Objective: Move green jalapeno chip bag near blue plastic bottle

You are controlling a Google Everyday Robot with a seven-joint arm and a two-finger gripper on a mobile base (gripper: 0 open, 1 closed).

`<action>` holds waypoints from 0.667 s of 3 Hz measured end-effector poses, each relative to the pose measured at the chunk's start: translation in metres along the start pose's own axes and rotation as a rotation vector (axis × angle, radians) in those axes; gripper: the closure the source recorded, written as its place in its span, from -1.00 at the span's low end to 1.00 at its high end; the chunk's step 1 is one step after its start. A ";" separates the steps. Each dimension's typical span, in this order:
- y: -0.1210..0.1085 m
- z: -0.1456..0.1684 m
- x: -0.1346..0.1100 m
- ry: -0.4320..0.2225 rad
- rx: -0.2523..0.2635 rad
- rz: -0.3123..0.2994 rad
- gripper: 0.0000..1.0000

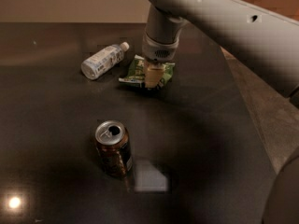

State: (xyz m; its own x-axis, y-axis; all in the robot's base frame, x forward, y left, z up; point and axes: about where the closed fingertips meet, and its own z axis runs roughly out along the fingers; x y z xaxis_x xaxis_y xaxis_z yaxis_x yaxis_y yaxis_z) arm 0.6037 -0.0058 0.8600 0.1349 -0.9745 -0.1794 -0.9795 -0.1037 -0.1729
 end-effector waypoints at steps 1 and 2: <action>-0.013 0.003 -0.006 -0.006 -0.001 -0.001 0.66; -0.022 0.005 -0.012 -0.017 -0.008 0.005 0.20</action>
Offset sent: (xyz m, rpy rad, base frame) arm 0.0319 0.0211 0.0044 0.0292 0.0222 -0.0057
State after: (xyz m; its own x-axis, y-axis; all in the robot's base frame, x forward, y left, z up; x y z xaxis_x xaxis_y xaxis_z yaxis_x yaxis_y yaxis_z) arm 0.6249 0.0089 0.8609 0.1325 -0.9715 -0.1966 -0.9813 -0.1007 -0.1640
